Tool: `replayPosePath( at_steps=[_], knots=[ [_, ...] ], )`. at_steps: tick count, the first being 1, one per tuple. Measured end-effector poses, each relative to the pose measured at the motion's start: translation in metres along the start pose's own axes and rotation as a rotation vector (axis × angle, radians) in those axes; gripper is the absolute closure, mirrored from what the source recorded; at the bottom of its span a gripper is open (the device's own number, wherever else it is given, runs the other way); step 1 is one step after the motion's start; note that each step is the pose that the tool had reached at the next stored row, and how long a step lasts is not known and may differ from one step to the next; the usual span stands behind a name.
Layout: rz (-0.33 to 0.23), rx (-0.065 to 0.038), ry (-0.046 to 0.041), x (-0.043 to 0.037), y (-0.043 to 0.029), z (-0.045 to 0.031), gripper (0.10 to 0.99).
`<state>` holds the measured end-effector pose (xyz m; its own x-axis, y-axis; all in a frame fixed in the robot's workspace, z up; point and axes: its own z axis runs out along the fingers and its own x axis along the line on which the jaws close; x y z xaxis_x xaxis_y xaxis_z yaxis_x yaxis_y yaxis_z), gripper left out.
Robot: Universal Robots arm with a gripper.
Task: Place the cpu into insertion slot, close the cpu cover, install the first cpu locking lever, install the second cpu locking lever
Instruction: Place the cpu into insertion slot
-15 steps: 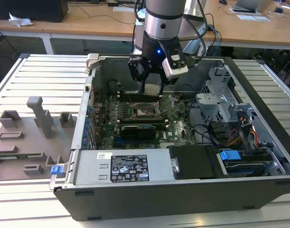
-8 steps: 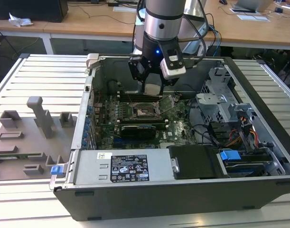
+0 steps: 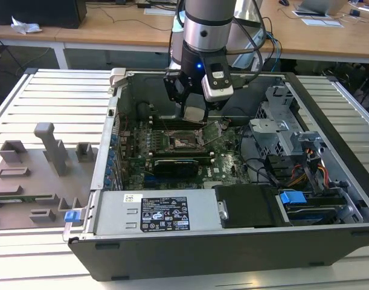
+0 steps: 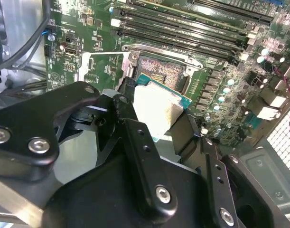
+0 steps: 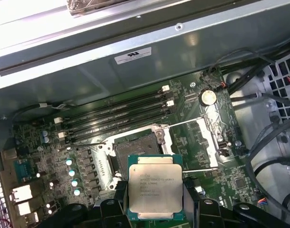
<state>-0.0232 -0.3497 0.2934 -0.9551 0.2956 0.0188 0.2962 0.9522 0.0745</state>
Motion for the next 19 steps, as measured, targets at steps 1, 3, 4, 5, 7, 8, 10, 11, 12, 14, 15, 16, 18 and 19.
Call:
replayPosePath(
  at_steps=[1,3,4,5,7,8,10,11,12,14,15,16,18,19],
  knots=[
    [0.008,0.000,-0.0006,0.0000,0.0000,0.0001,0.541],
    [0.026,0.000,-0.0020,0.0000,0.0000,0.0002,0.541],
    [0.036,0.000,-0.0029,0.0000,0.0000,0.0003,0.541],
    [0.047,0.000,-0.0037,0.0000,0.0000,0.0004,0.541],
    [0.075,-0.001,-0.0058,0.0000,-0.0001,0.0006,0.541],
    [0.091,-0.001,-0.0070,0.0000,-0.0001,0.0007,0.541],
    [0.122,-0.001,-0.0094,0.0000,-0.0001,0.0009,0.541],
    [0.133,-0.002,-0.0102,0.0000,-0.0001,0.0010,0.541],
    [0.146,-0.002,-0.0112,0.0000,-0.0001,0.0011,0.541],
    [0.182,-0.002,-0.0141,0.0000,-0.0001,0.0013,0.541],
    [0.194,-0.002,-0.0150,0.0000,-0.0001,0.0014,0.541],
    [0.208,-0.002,-0.0161,0.0000,-0.0001,0.0015,0.541],
    [0.236,-0.003,-0.0182,0.0000,-0.0001,0.0017,0.541],
    [0.262,-0.003,-0.0202,0.0000,-0.0001,0.0018,0.541]
  ],
)
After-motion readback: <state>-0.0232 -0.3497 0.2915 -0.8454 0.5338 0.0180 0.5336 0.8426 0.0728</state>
